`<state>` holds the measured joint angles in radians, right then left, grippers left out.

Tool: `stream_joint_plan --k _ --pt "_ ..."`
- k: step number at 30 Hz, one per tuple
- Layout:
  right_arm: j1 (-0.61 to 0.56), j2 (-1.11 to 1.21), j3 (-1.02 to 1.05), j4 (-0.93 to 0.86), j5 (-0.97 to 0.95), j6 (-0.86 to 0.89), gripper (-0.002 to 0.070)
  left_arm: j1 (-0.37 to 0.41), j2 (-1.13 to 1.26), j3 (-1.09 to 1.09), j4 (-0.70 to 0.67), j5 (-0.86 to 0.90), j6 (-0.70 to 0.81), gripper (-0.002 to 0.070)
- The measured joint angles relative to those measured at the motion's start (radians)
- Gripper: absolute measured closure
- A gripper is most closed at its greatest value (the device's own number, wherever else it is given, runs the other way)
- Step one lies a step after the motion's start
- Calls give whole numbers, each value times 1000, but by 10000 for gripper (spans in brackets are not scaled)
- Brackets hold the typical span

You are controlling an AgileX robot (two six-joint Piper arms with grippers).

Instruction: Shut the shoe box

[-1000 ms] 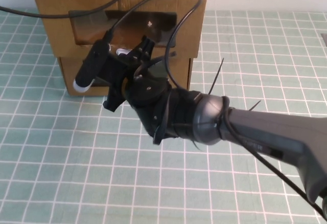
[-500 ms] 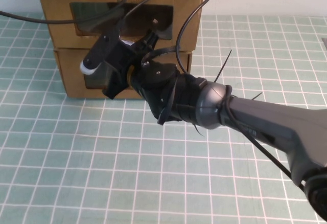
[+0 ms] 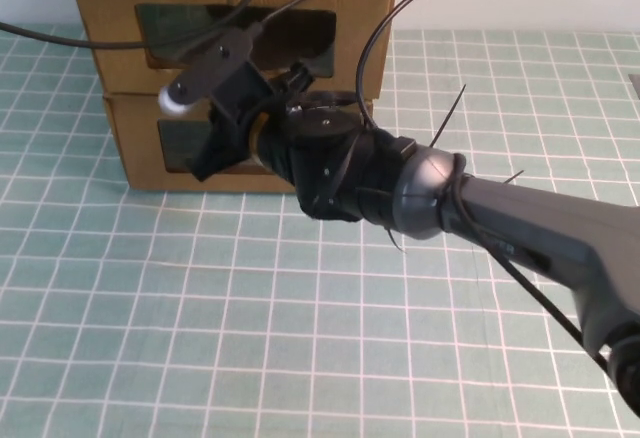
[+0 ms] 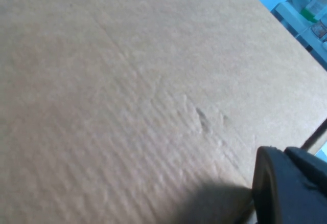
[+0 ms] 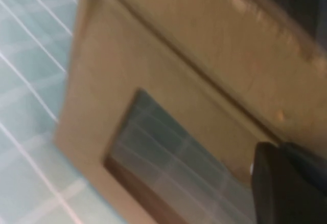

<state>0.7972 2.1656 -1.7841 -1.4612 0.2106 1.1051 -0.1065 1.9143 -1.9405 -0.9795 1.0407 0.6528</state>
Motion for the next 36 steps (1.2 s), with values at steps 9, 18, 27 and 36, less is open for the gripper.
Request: stream_joint_plan --k 9,18,27,36 --pt "47 -145 -5 539 116 -301 692 0 0 0 17 -4 3 680" --pt "89 -269 -5 1111 564 -967 692 0 -31 2 45 -4 3 680" --pt "24 -519 -5 1188 634 -1023 692 0 -241 3 220 25 3 680" --pt "-239 -693 -5 1272 741 -975 692 0 -481 29 319 122 1 680"
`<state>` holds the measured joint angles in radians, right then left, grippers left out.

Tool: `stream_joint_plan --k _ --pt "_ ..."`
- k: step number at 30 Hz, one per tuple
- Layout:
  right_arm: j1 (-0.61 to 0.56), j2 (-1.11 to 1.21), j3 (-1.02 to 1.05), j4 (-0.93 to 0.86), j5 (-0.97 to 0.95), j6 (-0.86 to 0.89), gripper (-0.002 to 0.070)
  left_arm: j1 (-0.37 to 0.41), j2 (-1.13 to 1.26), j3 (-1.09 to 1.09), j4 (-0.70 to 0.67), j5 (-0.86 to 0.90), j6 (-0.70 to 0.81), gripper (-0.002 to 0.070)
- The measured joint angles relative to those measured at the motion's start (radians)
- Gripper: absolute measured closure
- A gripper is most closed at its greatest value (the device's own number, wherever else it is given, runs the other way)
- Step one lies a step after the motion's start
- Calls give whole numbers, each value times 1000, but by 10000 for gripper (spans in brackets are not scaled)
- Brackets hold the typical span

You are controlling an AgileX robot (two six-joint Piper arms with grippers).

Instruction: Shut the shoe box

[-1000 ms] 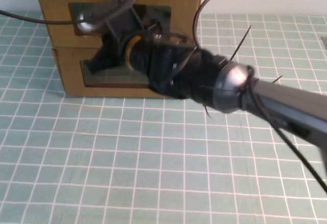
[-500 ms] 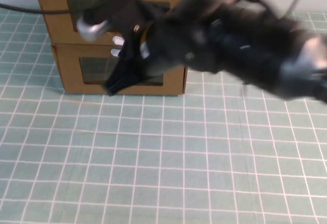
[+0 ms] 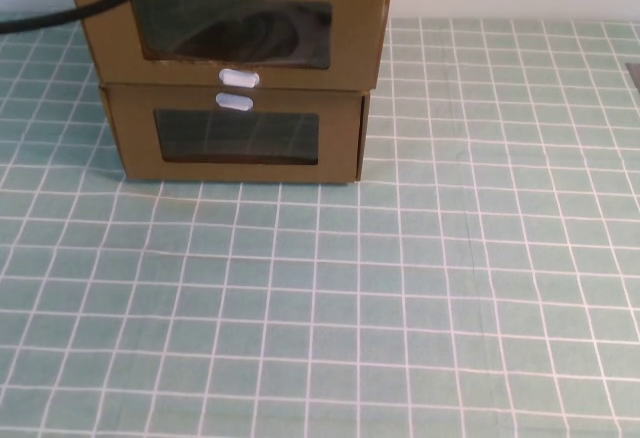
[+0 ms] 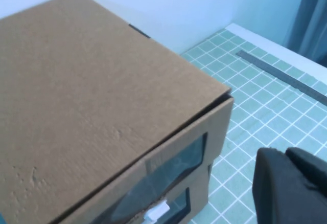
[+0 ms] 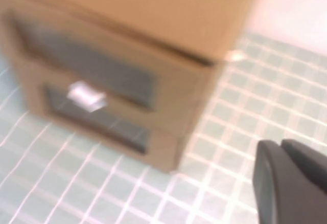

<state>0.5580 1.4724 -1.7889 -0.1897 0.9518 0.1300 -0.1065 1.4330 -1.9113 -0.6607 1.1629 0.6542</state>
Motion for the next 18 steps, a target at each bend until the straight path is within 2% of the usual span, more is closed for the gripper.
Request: stream_joint_plan --k 8,18 --pt "-145 -224 181 -11 -91 75 692 0 -252 304 14 -117 0 680" --pt "-185 -598 699 -196 -305 274 692 0 -671 870 62 -393 0 680"
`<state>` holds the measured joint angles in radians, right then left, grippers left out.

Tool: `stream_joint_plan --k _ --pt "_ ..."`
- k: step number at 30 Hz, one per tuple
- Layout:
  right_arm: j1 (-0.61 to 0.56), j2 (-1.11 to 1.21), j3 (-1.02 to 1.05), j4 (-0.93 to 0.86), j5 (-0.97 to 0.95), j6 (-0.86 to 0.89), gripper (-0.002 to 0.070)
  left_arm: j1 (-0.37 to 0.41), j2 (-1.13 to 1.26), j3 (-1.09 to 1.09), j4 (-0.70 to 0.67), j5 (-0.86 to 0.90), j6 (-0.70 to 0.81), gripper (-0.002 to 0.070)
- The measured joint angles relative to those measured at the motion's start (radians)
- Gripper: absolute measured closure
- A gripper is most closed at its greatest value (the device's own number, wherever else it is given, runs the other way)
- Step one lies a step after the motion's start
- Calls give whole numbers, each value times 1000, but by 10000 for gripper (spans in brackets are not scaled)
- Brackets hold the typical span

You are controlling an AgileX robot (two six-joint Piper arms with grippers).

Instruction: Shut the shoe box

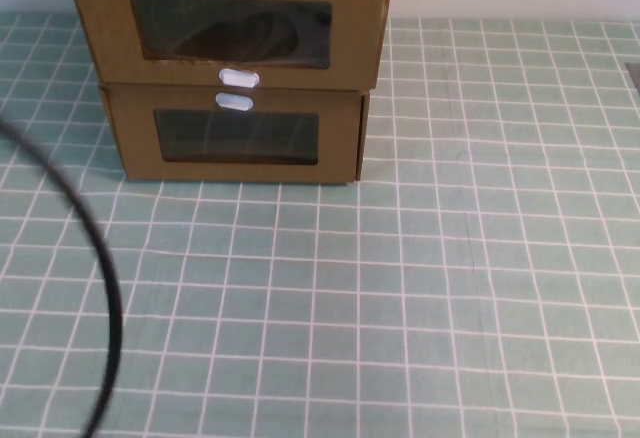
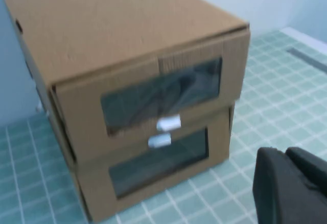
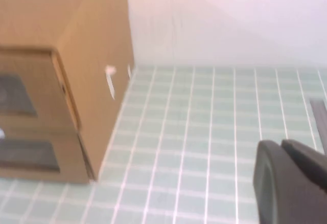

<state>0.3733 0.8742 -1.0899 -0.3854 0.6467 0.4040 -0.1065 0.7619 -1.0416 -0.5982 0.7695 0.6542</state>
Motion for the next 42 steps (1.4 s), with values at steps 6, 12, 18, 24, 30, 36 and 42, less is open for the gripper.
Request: stream_joint_plan --k 6,12,18,24,30,36,42 --pt "0 -225 344 -20 -104 83 692 0 -255 269 130 -60 -18 680" --pt "0 -446 635 -94 -171 96 692 0 -503 443 223 -159 -161 680" --pt "0 -569 748 -142 -224 97 692 0 -598 550 248 -188 -177 680" --pt "0 -589 753 -150 -243 97 692 0 -598 568 250 -188 -177 680" --pt "0 -589 757 -152 -243 97 692 0 -598 569 256 -182 -177 680" --pt "0 -589 757 -155 -243 97 692 0 -598 569 258 -173 -177 680" --pt "0 -589 757 -155 -243 97 691 0 -598 569 258 -173 -177 680"
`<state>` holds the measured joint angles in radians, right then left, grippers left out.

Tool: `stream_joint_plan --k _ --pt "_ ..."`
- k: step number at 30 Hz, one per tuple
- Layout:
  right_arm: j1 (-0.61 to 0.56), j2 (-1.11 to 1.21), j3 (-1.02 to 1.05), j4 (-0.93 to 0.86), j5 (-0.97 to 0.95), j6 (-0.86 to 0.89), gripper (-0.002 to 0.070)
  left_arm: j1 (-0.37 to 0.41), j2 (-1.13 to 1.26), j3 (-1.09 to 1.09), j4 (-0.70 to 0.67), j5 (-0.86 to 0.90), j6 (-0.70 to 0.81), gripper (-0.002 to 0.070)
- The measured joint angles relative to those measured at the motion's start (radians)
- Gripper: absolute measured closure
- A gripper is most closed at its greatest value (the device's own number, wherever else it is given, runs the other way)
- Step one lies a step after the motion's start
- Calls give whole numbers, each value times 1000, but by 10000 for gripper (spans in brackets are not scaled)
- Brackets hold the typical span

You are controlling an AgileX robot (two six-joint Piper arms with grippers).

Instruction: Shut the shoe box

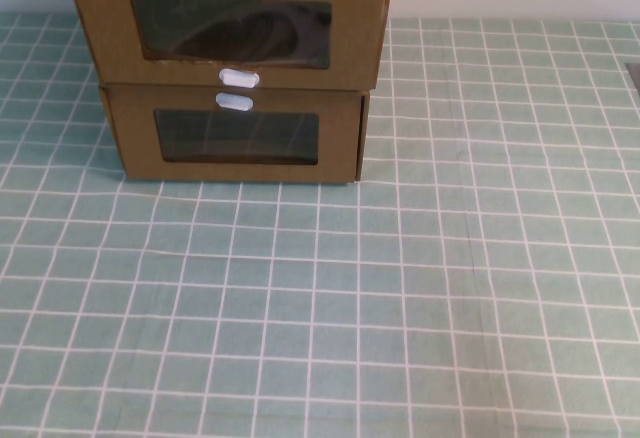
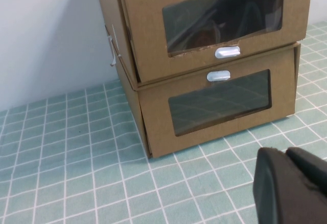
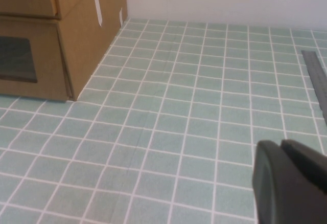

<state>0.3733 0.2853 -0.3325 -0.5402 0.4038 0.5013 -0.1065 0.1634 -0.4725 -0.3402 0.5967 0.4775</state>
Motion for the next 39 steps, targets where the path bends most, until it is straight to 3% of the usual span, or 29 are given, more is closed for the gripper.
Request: stream_joint_plan --k 25,39 --pt "0 0 0 0 0 0 692 0 0 2 0 0 0 680" --pt "0 0 0 -1 -2 0 691 0 -69 160 181 -176 108 680"
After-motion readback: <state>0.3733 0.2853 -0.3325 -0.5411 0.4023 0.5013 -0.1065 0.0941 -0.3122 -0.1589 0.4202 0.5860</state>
